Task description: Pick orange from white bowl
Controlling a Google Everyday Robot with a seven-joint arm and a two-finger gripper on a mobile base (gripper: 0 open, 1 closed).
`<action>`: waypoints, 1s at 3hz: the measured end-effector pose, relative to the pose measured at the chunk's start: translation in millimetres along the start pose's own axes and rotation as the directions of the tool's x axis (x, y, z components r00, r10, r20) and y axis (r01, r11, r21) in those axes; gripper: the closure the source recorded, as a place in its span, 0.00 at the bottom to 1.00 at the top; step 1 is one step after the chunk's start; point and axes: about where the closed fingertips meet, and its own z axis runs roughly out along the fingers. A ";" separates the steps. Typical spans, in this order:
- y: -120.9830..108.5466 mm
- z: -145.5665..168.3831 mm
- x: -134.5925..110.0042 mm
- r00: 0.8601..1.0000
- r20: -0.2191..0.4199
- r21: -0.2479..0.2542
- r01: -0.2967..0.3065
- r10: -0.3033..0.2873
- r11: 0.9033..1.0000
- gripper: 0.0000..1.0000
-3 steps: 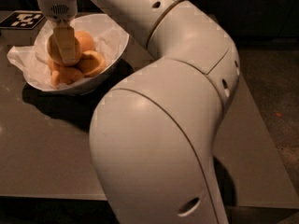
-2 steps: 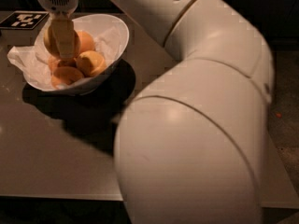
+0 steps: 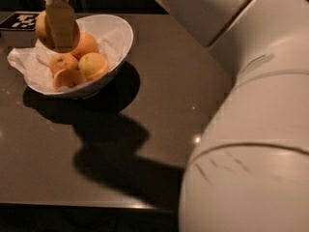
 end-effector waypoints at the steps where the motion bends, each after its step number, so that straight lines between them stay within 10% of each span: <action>1: 28.6 -26.3 -4.6 0.999 0.048 0.033 -0.015 0.014 0.999 1.00; 3: 102.2 -41.6 9.5 0.986 0.117 0.037 -0.122 0.117 0.992 1.00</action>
Offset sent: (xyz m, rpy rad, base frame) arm -0.1088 -0.0612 -0.0123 0.1711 0.0428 -0.0684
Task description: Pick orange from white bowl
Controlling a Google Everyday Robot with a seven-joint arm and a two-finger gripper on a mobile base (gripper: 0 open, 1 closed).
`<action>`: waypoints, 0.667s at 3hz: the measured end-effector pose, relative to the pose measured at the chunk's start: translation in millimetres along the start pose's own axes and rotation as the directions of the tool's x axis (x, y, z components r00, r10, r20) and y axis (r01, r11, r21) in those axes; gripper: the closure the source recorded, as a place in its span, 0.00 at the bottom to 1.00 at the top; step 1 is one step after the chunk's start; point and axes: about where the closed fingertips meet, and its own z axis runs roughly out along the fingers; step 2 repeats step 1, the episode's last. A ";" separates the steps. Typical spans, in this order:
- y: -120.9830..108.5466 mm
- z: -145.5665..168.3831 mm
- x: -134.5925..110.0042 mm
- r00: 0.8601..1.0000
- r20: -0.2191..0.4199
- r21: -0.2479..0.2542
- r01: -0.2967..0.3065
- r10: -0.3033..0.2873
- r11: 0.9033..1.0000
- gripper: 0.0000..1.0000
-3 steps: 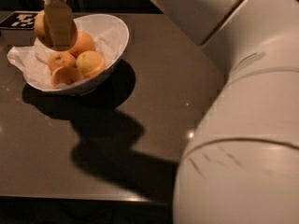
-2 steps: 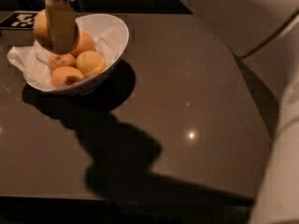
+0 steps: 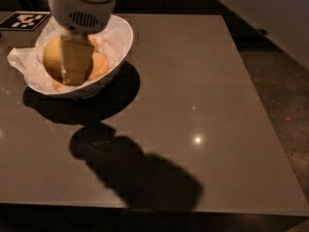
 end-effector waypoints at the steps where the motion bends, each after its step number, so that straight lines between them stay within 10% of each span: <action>1: 26.3 -8.7 6.6 0.999 0.013 0.026 -0.037 0.037 0.999 1.00; 2: 26.3 -8.7 6.6 0.999 0.013 0.026 -0.037 0.037 0.999 1.00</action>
Offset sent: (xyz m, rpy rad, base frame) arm 0.0000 0.0000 0.0000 0.0000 0.0000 0.0000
